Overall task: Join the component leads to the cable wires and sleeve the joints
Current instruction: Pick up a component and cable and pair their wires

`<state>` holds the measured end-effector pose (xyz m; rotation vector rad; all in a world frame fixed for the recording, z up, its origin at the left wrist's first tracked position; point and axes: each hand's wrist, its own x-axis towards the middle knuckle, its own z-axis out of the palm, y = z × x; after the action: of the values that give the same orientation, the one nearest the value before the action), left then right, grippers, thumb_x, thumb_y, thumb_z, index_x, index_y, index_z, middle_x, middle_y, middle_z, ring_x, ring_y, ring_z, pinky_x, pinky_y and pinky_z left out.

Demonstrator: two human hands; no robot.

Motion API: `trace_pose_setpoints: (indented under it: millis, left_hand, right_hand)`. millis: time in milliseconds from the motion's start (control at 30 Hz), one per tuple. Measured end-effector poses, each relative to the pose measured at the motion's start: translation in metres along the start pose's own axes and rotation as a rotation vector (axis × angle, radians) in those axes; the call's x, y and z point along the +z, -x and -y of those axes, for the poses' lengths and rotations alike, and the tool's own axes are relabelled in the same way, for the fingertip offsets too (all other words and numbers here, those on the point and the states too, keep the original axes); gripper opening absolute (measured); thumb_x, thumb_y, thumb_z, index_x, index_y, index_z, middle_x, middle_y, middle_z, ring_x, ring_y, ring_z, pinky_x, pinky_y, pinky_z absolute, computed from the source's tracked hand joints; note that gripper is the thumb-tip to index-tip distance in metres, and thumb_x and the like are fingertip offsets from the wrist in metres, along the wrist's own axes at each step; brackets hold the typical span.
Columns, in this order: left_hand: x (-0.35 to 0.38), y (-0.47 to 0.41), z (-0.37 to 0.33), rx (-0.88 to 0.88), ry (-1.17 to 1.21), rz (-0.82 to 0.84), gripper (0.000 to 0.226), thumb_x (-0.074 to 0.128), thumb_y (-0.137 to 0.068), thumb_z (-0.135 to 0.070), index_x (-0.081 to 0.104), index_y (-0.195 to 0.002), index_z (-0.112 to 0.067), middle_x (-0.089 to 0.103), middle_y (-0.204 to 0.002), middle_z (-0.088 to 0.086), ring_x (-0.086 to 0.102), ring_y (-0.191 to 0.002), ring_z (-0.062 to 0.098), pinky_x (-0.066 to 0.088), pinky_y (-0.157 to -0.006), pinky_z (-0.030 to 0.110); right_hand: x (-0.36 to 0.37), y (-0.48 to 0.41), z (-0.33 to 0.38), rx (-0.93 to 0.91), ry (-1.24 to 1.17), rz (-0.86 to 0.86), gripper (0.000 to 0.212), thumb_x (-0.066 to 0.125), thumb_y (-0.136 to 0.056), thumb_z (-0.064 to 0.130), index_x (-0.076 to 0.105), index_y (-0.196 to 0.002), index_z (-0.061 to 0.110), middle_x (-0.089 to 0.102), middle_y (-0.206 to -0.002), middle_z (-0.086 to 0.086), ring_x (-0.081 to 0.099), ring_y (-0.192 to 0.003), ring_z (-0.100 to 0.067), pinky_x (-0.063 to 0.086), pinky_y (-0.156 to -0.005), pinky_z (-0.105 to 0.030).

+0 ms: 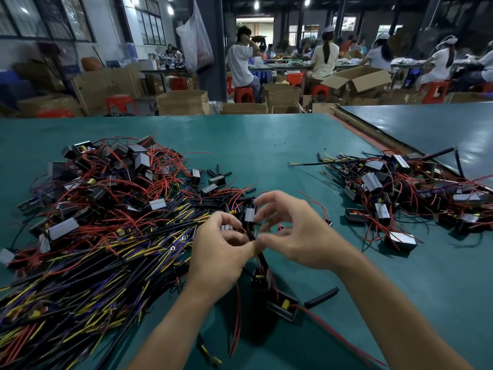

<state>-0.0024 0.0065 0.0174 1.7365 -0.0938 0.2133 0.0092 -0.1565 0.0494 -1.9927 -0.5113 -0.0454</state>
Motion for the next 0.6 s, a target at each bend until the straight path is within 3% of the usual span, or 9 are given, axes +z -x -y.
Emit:
trace_pose_setpoints:
  millis: [133,200,433,600]
  left_hand:
    - [0.0055,-0.0016,0.0008,-0.051,0.037,0.047,0.063,0.088,-0.062,-0.004,0.034,-0.087,-0.023,0.067,-0.064,0.015,0.042,-0.047,0.012,0.036,-0.049,0.022]
    - [0.0051,-0.0005,0.0,-0.06,0.045,0.077,0.063,0.087,-0.063,-0.001,0.033,-0.087,-0.023,0.063,-0.064,0.02,0.039,-0.047,0.013,0.036,-0.049,0.025]
    - [0.0048,0.0038,-0.0025,-0.036,0.044,0.131,0.061,0.085,-0.066,0.0,0.032,-0.087,-0.021,0.06,-0.056,0.003,0.036,-0.043,0.01,0.033,-0.044,0.02]
    - [0.0033,0.0036,-0.0053,-0.03,0.066,0.15,0.059,0.084,-0.066,0.003,0.033,-0.087,-0.018,0.057,-0.059,0.012,0.035,-0.045,0.012,0.034,-0.044,0.019]
  right_hand:
    - [0.003,-0.002,0.0023,-0.118,-0.074,-0.091,0.028,0.072,-0.079,-0.006,0.067,-0.095,0.016,0.072,-0.085,-0.002,0.067,-0.074,-0.013,0.05,-0.065,-0.017]
    - [0.0052,-0.0015,0.0005,-0.131,-0.059,-0.083,0.025,0.073,-0.078,-0.007,0.068,-0.089,0.015,0.072,-0.079,-0.002,0.068,-0.071,-0.017,0.05,-0.066,-0.018]
    - [0.0048,-0.0014,-0.0017,-0.084,-0.059,-0.065,0.024,0.075,-0.077,-0.005,0.067,-0.083,0.017,0.072,-0.076,-0.002,0.068,-0.067,-0.013,0.056,-0.067,-0.026]
    - [0.0051,-0.002,-0.0004,-0.045,-0.115,-0.058,0.028,0.073,-0.077,-0.008,0.067,-0.079,0.02,0.072,-0.077,-0.004,0.066,-0.065,-0.011,0.053,-0.063,-0.023]
